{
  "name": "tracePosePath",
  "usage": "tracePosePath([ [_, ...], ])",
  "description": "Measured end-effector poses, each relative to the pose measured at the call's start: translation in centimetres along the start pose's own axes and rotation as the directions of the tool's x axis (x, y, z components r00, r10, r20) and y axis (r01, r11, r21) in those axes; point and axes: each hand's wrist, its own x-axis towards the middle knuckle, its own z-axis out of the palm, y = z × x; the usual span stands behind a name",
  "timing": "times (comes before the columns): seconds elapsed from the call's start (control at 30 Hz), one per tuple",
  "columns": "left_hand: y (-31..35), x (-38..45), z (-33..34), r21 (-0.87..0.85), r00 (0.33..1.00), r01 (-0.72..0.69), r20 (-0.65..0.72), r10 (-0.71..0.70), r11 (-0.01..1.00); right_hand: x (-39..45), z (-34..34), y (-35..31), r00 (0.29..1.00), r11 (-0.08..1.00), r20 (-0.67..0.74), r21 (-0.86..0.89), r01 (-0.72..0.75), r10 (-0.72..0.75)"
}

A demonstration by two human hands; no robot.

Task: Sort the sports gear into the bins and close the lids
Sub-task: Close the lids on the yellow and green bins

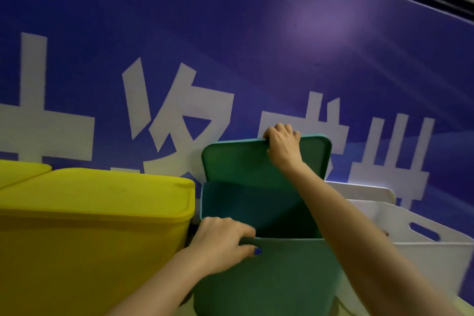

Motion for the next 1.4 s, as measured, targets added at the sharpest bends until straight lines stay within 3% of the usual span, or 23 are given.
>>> tracePosePath([
  [0.23,1.6,-3.2,-1.4,-0.002,0.994,0.000,-0.112,0.000,1.000,-7.1,-7.4,-0.4,0.984,0.970,-0.164,0.217,0.105,-0.070],
  [0.33,2.8,-5.3,-2.2,-0.001,0.994,-0.007,-0.108,0.006,1.000,-11.8,-9.2,-0.3,0.990,0.946,-0.139,0.320,0.044,0.001],
  [0.57,5.6,-10.0,-4.5,-0.024,0.997,-0.031,-0.067,0.029,0.999,-20.4,-13.6,0.6,0.959,0.868,-0.254,0.497,0.016,0.128],
  [0.7,7.2,-13.1,-6.0,-0.128,0.999,-0.024,-0.046,0.018,0.991,-23.0,-16.6,-0.2,0.865,0.909,-0.501,0.365,0.199,0.012],
  [0.77,7.4,-14.6,-6.9,-0.100,0.998,-0.047,-0.047,0.043,0.994,-23.2,-17.6,-0.4,0.845,0.922,-0.534,0.307,0.237,-0.040],
  [0.9,7.8,-16.2,-8.4,0.154,0.980,-0.174,-0.074,0.187,0.973,-22.8,-18.5,-0.4,0.933,0.940,-0.318,0.236,0.248,-0.166],
  [0.97,7.6,-16.1,-8.7,0.287,0.929,-0.225,-0.224,0.294,0.931,-23.1,-18.9,-0.5,0.968,0.933,-0.137,0.268,0.239,-0.209],
  [1.03,7.4,-16.1,-8.9,0.284,0.815,-0.197,-0.485,0.318,0.938,-23.9,-19.3,-0.3,0.983,0.913,0.061,0.384,0.137,-0.173],
  [1.1,7.2,-15.8,-8.9,0.141,0.700,-0.101,-0.693,0.171,0.985,-24.8,-19.4,-0.1,0.969,0.885,0.189,0.463,0.053,-0.158],
  [1.17,7.1,-15.6,-8.6,-0.087,0.668,0.035,-0.739,-0.088,0.996,-25.3,-19.6,-0.2,0.951,0.862,0.253,0.506,0.028,-0.180],
  [1.27,6.6,-15.2,-7.0,-0.461,0.738,0.135,-0.544,-0.399,0.877,-25.8,-20.6,-0.7,0.958,0.827,0.216,0.561,0.035,-0.187],
  [1.33,6.3,-15.4,-6.1,-0.689,0.753,0.091,-0.425,-0.503,0.719,-26.5,-21.5,-1.4,0.961,0.806,0.202,0.591,0.036,-0.191],
  [1.4,6.4,-15.8,-5.5,-0.790,0.740,0.046,-0.384,-0.552,0.612,-27.2,-22.0,-1.9,0.960,0.828,0.185,0.556,0.073,-0.209],
])
